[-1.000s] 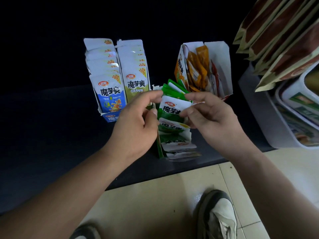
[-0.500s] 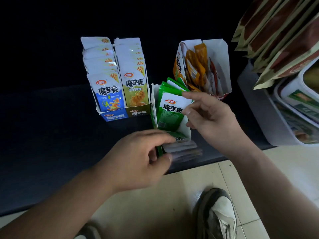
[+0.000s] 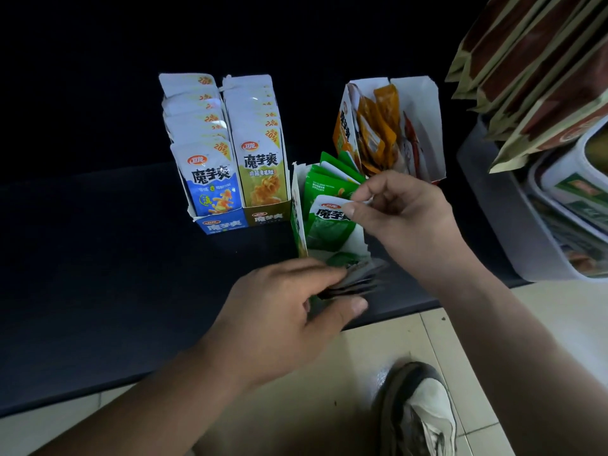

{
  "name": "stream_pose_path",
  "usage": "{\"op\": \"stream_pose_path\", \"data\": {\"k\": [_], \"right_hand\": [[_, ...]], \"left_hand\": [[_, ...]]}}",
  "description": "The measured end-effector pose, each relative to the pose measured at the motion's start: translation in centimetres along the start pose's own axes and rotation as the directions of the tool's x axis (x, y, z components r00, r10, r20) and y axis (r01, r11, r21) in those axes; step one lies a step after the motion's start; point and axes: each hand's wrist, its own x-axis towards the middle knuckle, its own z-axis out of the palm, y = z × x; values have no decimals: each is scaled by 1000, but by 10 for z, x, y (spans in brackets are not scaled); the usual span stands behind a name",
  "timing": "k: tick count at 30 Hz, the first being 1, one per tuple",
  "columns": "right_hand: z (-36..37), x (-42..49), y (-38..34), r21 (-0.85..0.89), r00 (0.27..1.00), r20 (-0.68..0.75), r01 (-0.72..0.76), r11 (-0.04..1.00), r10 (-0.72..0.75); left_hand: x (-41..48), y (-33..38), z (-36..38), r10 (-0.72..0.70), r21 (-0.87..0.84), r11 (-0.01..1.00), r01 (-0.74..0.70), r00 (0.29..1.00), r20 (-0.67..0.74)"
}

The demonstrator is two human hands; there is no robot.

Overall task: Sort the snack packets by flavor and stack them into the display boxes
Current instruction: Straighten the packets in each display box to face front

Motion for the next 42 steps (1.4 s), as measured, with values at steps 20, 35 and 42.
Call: {"op": "stream_pose_path", "data": {"k": [20, 35, 42], "right_hand": [[-6, -8, -18, 314, 967, 160, -241, 918, 200], [-6, -3, 5, 129, 988, 101, -133, 983, 120], [-8, 0, 4, 134, 992, 60, -116, 984, 108]], "left_hand": [[61, -13, -6, -128, -13, 992, 128, 975, -183], [55, -5, -35, -274, -346, 913, 217, 953, -126], [48, -13, -25, -182, -159, 971, 176, 983, -22]]}}
